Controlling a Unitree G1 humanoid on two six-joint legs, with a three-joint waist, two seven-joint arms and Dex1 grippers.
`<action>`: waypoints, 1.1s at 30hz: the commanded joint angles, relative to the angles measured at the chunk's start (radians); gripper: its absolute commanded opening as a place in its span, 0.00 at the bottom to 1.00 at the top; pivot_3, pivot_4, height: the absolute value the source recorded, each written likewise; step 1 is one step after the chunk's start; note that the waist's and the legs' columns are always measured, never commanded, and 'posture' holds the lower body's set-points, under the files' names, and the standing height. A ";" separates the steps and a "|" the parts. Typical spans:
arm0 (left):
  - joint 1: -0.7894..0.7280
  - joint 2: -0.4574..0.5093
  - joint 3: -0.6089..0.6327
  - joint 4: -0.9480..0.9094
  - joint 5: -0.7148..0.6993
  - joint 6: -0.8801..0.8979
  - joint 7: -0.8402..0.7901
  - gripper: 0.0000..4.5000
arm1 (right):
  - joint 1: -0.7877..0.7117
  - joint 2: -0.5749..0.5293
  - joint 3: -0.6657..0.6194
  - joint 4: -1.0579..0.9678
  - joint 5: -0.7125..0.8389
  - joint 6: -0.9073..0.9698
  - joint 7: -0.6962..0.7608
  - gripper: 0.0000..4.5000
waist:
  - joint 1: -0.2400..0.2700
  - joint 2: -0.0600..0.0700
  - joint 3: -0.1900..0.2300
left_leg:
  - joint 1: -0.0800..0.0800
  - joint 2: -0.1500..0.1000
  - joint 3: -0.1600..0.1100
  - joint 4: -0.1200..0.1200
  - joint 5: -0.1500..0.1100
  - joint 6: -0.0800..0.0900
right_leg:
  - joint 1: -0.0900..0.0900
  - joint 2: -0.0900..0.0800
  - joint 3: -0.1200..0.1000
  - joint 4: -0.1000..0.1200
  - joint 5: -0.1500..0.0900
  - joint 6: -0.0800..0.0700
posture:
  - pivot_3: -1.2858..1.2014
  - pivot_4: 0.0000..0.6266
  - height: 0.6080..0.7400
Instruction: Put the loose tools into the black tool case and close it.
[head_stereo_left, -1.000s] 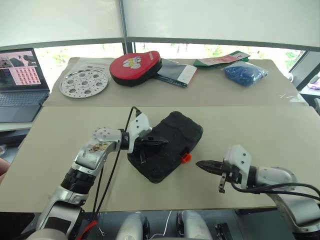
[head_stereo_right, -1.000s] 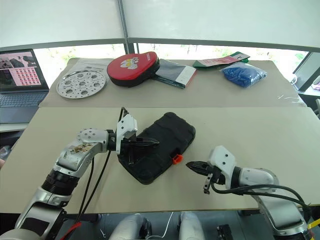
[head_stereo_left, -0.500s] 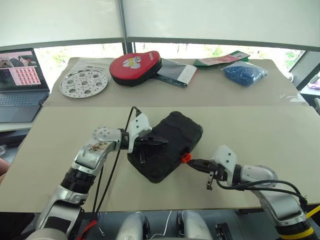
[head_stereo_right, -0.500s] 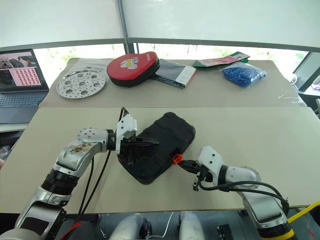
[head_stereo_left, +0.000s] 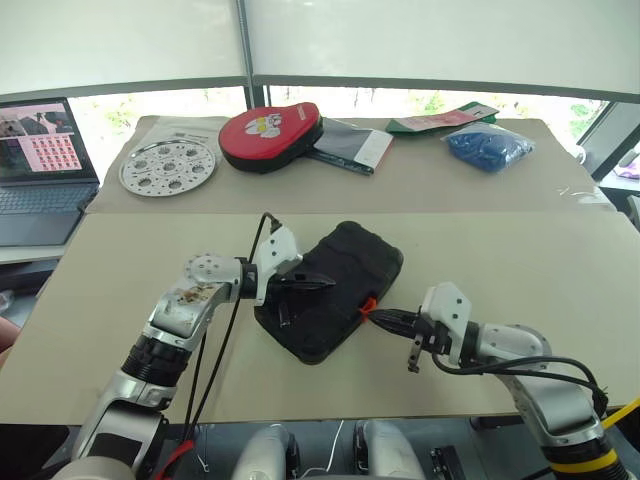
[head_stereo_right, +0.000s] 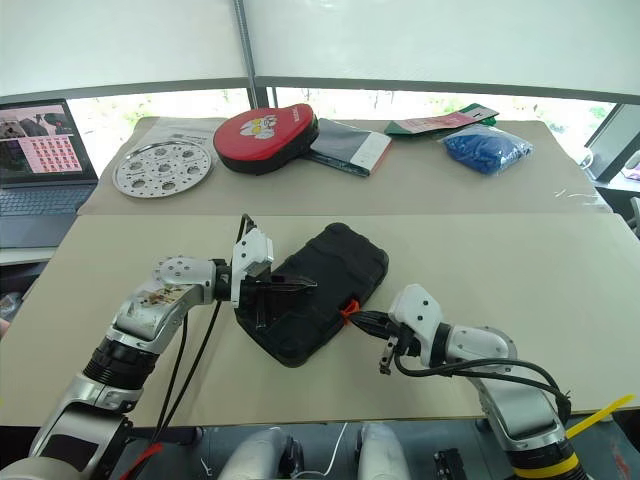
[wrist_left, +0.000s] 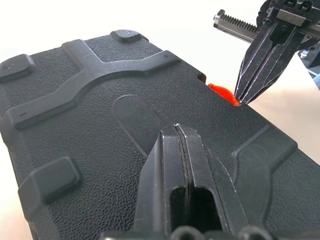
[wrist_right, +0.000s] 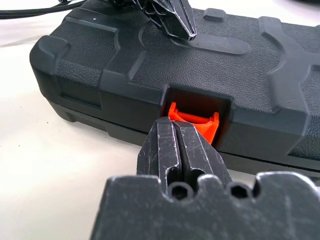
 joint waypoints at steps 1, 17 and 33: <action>0.036 0.007 -0.043 0.036 0.032 0.020 -0.009 0.00 | -0.041 0.010 -0.002 0.020 -0.041 -0.022 -0.039 0.00 | 0.000 0.000 0.000 | 0.000 0.000 0.000 0.000 0.000 0.000 | 0.000 0.000 0.000 0.000 0.000 0.000 | 0.52 0.24 1.00; 0.031 0.015 -0.064 0.043 0.054 0.035 -0.016 0.00 | -0.030 -0.006 0.018 0.028 -0.055 0.027 -0.026 0.00 | 0.000 0.001 -0.001 | 0.001 0.000 0.000 -0.001 0.000 0.000 | 0.000 0.000 0.001 -0.001 0.000 0.000 | 0.52 0.24 1.00; 0.053 0.035 -0.080 0.046 0.072 0.084 -0.009 0.00 | -0.119 0.090 0.058 0.104 -0.077 -0.025 -0.026 0.00 | -0.006 0.002 -0.001 | 0.002 0.000 0.000 -0.001 -0.001 0.001 | 0.000 0.000 0.001 0.000 0.000 0.000 | 0.52 0.24 1.00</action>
